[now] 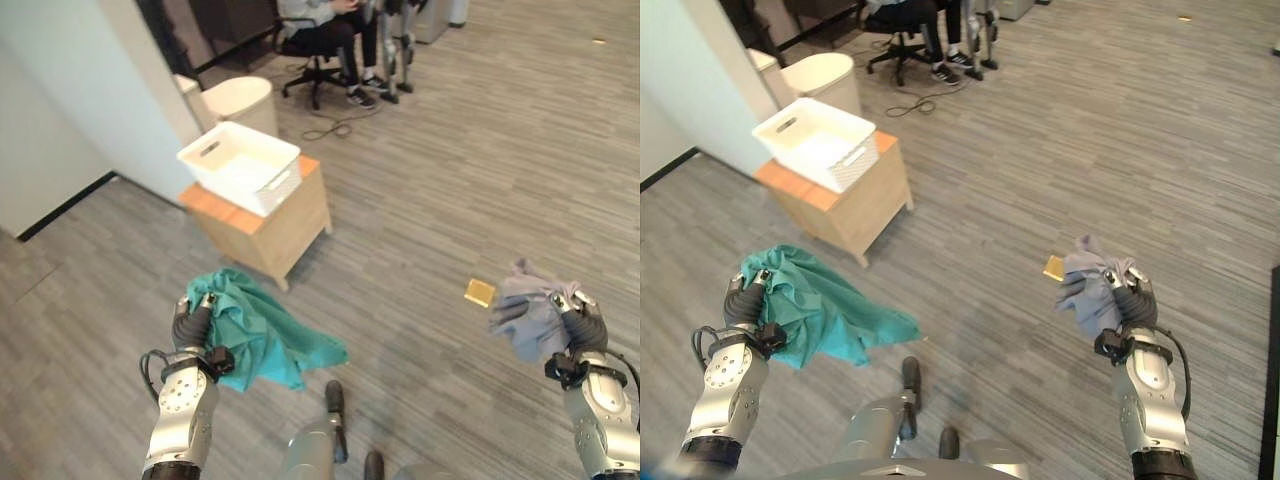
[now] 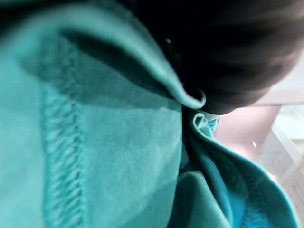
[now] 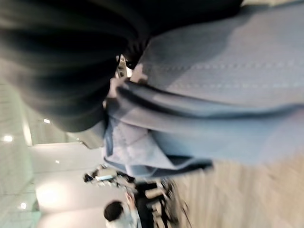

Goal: Pick up bed clothes into laundry basket.

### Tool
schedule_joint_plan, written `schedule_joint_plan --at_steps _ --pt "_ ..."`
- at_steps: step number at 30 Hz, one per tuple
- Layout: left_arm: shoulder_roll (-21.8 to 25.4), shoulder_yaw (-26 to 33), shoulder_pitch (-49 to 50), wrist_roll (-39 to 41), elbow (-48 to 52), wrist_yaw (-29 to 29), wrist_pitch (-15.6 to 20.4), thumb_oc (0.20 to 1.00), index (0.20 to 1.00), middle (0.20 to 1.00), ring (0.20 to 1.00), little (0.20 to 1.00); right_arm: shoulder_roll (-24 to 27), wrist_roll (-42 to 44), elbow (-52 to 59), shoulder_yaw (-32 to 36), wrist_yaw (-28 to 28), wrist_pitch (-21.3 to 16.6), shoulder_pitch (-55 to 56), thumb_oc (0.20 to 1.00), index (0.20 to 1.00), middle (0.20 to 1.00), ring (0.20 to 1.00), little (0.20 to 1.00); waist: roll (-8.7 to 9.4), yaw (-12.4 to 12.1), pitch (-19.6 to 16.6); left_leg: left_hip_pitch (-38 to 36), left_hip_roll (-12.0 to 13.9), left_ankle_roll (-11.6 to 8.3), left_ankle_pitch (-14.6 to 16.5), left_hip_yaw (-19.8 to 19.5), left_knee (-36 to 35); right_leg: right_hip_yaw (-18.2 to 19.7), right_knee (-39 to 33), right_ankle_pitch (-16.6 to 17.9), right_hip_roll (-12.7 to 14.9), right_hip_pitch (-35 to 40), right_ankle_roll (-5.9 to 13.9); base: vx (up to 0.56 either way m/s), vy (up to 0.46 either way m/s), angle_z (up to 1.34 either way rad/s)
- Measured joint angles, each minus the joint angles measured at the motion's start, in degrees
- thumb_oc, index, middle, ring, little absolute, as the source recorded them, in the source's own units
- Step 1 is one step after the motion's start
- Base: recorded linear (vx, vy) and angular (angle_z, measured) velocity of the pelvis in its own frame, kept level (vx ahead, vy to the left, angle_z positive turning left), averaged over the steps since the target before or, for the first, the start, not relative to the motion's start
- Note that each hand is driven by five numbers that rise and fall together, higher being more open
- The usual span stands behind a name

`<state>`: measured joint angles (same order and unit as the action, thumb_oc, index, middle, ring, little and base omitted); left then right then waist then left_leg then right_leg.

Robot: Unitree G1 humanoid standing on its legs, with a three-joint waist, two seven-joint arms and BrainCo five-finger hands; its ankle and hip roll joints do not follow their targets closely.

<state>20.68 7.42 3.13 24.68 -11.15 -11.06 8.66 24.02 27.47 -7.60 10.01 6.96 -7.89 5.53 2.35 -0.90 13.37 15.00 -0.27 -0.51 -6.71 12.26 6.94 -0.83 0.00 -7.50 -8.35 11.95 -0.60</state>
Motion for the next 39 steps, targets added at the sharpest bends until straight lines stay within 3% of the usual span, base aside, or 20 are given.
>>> schedule_joint_plan --at_steps 1,2,3,5,7,9,10,12,13,16,17,19,20,22,25,26,28,30,31,39 --pt "0.0 0.3 0.3 0.0 0.0 0.0 0.0 0.200 0.200 0.200 0.200 0.200 -0.8 -0.1 0.0 0.6 -0.1 0.1 0.0 0.200 0.200 0.200 0.200 0.200 1.39 -0.2 -0.1 -0.6 -1.7 1.72 0.9 1.7 2.1 2.0 0.0 -1.5 1.0 1.6 2.30 0.26 0.134 -0.72" --pt "-0.4 0.3 0.6 0.0 -0.3 -0.1 -0.1 0.200 0.200 0.200 0.200 0.200 -1.1 -0.2 0.0 0.9 0.2 0.1 0.7 0.200 0.200 0.200 0.200 0.200 1.53 -0.1 -0.7 -1.6 -1.8 4.01 0.9 2.4 1.2 2.9 1.8 -1.9 0.6 2.1 2.25 0.31 0.155 -0.65" --pt "-0.1 -0.8 1.5 -0.1 -0.3 0.1 -0.1 0.200 0.200 0.200 0.200 0.200 0.1 -0.5 0.4 0.8 0.2 -0.1 2.0 0.200 0.200 0.200 0.200 0.200 -1.43 1.1 -2.5 -4.9 -1.3 9.95 -1.1 2.5 -1.9 2.5 10.8 -2.5 -3.7 -0.5 3.12 0.37 0.192 -0.47" --pt "1.9 -0.7 0.0 0.0 -0.8 -0.3 0.0 0.200 0.200 0.200 0.200 0.200 -2.0 -0.6 0.5 -0.1 0.2 0.1 2.2 0.200 0.200 0.200 0.200 0.200 0.15 2.1 -2.6 -8.8 -0.5 12.17 2.3 3.2 -5.0 1.2 28.8 -4.3 -3.5 -8.3 5.78 0.25 0.138 -0.35" --pt "2.0 -0.8 -1.1 -0.1 -0.6 -0.4 -0.1 0.200 0.200 0.200 0.200 0.200 -1.5 -1.7 4.0 0.7 0.2 0.2 3.3 0.200 0.200 0.200 0.200 0.200 0.82 3.6 -2.6 -13.6 -2.4 13.32 3.4 2.4 -7.8 -1.2 45.3 -7.3 5.8 -17.3 6.06 0.28 0.169 -0.24" --pt "1.9 -0.2 -1.6 -0.1 -0.6 -0.5 -0.1 0.200 0.200 0.200 0.200 0.200 -1.3 -2.9 6.4 1.4 0.4 0.2 3.4 0.200 0.200 0.200 0.200 0.200 0.63 4.1 -2.5 -16.5 -3.4 11.77 3.7 2.5 -8.2 -2.6 49.1 -7.3 12.7 -19.8 6.14 0.19 0.094 0.14" --pt "2.0 0.0 -2.7 -0.1 -0.6 -0.6 0.0 0.200 0.200 0.200 0.200 0.200 -1.3 -3.0 6.9 1.4 0.4 -0.1 3.6 0.200 0.200 0.200 0.200 0.200 0.26 4.1 -2.4 -17.8 -3.0 11.93 4.1 0.9 -7.2 0.0 46.2 -6.5 14.9 -20.0 7.35 0.40 0.142 0.43" --pt "2.2 1.2 -4.4 -0.1 0.4 -1.4 0.1 0.200 0.200 0.200 0.200 0.200 -1.2 -3.9 9.3 1.5 0.1 -0.1 3.2 0.200 0.200 0.200 0.200 0.200 -0.78 4.1 -1.7 -18.7 -1.4 12.79 5.9 -2.1 -6.9 2.0 42.9 -5.2 14.3 -22.2 9.49 0.37 0.060 0.55" --pt "2.0 2.1 -4.5 0.0 0.9 -2.1 0.2 0.200 0.200 0.200 0.200 0.200 -1.5 -3.9 12.0 1.4 -0.4 -0.5 2.4 0.200 0.200 0.200 0.200 0.200 -1.64 4.1 -0.7 -19.3 -0.4 9.86 6.2 -4.1 -7.3 3.3 40.2 -5.2 13.1 -23.6 9.43 0.17 -0.015 0.47" --pt "1.2 1.7 -4.7 0.0 0.9 -2.2 0.2 0.200 0.200 0.200 0.200 0.200 0.0 -3.6 14.0 -0.1 -3.4 -1.1 -0.3 0.200 0.200 0.200 0.200 0.200 -2.95 5.3 0.1 -19.7 1.1 9.16 8.1 -11.2 -7.8 8.2 25.5 -2.7 9.1 -25.4 6.17 0.31 -0.086 0.84" --pt "0.8 1.3 -4.8 0.0 0.6 -2.2 0.2 0.200 0.200 0.200 0.200 0.200 0.5 -3.6 13.9 -0.6 -3.8 -1.2 -0.8 0.200 0.200 0.200 0.200 0.200 -3.00 5.6 0.2 -19.6 1.6 8.46 7.7 -11.6 -7.6 9.8 20.6 -1.5 8.4 -25.0 6.62 0.27 -0.113 0.93" --pt "1.0 -0.4 -5.2 0.1 -0.7 -1.9 0.4 0.200 0.200 0.200 0.200 0.200 2.5 -3.6 14.0 -3.4 -5.0 -1.2 -0.8 0.200 0.200 0.200 0.200 0.200 -0.83 6.3 -0.2 -20.0 1.0 3.55 8.7 -17.0 -6.7 16.7 3.5 4.6 8.9 -20.2 7.93 0.19 -0.176 1.40" --pt "1.3 -0.5 -4.6 0.1 -0.7 -1.7 0.5 0.200 0.200 0.200 0.200 0.200 2.3 -3.6 13.9 -4.3 -5.9 -1.3 -0.8 0.200 0.200 0.200 0.200 0.200 1.42 6.4 -0.4 -20.4 -0.4 1.75 9.2 -20.0 -6.6 16.2 3.9 8.5 10.1 -18.8 8.50 0.07 -0.161 1.50" --pt "0.7 -1.9 -3.4 0.1 0.1 -1.6 0.7 0.200 0.200 0.200 0.200 0.200 2.6 -3.5 13.4 -6.6 -6.4 -0.9 -1.0 0.200 0.200 0.200 0.200 0.200 1.64 6.8 -0.7 -20.3 0.3 -0.10 10.3 -21.9 -5.1 15.2 6.8 10.4 8.9 -19.6 7.31 0.03 -0.220 1.16" --pt "-1.2 -3.4 -1.6 0.2 0.8 -0.9 0.8 0.200 0.200 0.200 0.200 0.200 3.8 -1.8 12.1 -9.6 -8.0 -0.2 -2.9 0.200 0.200 0.200 0.200 0.200 -1.39 3.8 -0.6 -15.6 4.5 -0.69 9.8 -21.1 -2.0 8.5 7.2 10.7 6.6 -19.6 4.21 0.04 -0.198 0.95" --pt "-1.3 -4.6 -1.9 1.2 0.9 -0.5 0.8 0.200 0.200 0.200 0.200 0.200 4.3 -1.3 10.5 -10.1 -8.5 0.0 -3.3 0.200 0.200 0.200 0.200 0.200 -1.08 3.9 -0.4 -14.6 4.5 -1.11 10.1 -20.4 -0.5 6.0 6.8 10.5 7.0 -19.6 3.68 -0.03 -0.092 1.52" --pt "-1.4 -6.9 -2.1 2.2 0.6 0.3 0.7 0.200 0.200 0.200 0.200 0.200 4.2 -0.4 8.5 -10.6 -8.8 0.3 -3.2 0.200 0.200 0.200 0.200 0.200 -1.01 4.4 0.0 -12.2 4.8 -1.17 8.1 -16.4 0.7 0.9 6.4 10.3 8.4 -19.0 1.09 -0.05 -0.017 1.45" --pt "-1.4 -7.9 -2.2 2.2 0.6 0.5 0.7 0.200 0.200 0.200 0.200 0.200 4.2 -0.4 8.4 -11.1 -8.9 0.7 -3.0 0.200 0.200 0.200 0.200 0.200 -0.75 5.0 0.3 -11.2 5.3 -1.22 8.5 -7.3 0.9 -2.4 5.9 10.3 10.2 -19.7 0.74 -0.06 0.006 1.13" --pt "-1.4 -8.2 -2.5 2.3 0.5 0.6 0.7 0.200 0.200 0.200 0.200 0.200 4.1 -0.4 8.5 -11.1 -8.9 0.9 -3.0 0.200 0.200 0.200 0.200 0.200 -0.91 5.4 0.3 -11.5 5.9 -1.34 8.4 -3.2 0.3 -3.2 5.2 10.4 10.4 -19.7 0.59 -0.01 0.001 0.75" --pt "-2.0 -8.8 -1.8 2.1 0.3 1.5 0.0 0.200 0.200 0.200 0.200 0.200 -0.4 -0.5 6.5 -18.1 -10.4 3.2 0.1 0.200 0.200 0.200 0.200 0.200 -3.06 5.3 1.7 -18.0 3.7 -1.45 6.3 -1.3 -10.7 0.9 -2.2 13.3 10.3 -17.8 4.49 0.02 0.059 -0.13"
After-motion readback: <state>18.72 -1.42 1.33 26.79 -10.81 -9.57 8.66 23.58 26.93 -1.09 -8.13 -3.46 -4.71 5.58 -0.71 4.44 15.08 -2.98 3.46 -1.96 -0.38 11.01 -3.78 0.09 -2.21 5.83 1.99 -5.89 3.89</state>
